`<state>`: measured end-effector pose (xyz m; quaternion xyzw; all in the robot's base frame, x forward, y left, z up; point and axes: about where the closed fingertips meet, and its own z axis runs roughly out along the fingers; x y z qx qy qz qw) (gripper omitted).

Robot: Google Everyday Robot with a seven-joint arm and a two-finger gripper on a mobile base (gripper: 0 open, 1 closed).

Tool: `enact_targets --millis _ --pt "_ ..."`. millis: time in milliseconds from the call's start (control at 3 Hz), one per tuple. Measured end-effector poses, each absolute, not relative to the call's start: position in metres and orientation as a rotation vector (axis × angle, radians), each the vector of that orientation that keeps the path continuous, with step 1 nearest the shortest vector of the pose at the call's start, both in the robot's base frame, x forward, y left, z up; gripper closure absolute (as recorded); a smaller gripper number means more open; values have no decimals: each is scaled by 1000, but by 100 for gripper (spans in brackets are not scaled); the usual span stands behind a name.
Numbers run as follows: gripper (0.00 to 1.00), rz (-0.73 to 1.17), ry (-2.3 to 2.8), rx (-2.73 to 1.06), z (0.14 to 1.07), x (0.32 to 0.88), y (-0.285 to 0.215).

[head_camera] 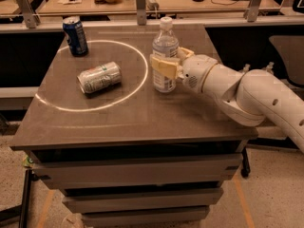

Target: Place blue plastic bottle upright

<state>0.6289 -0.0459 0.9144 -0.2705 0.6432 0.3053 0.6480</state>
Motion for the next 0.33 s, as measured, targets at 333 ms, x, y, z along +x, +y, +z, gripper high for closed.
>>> enact_targets --millis 333 --pt "58 696 1461 -618 915 629 -44"
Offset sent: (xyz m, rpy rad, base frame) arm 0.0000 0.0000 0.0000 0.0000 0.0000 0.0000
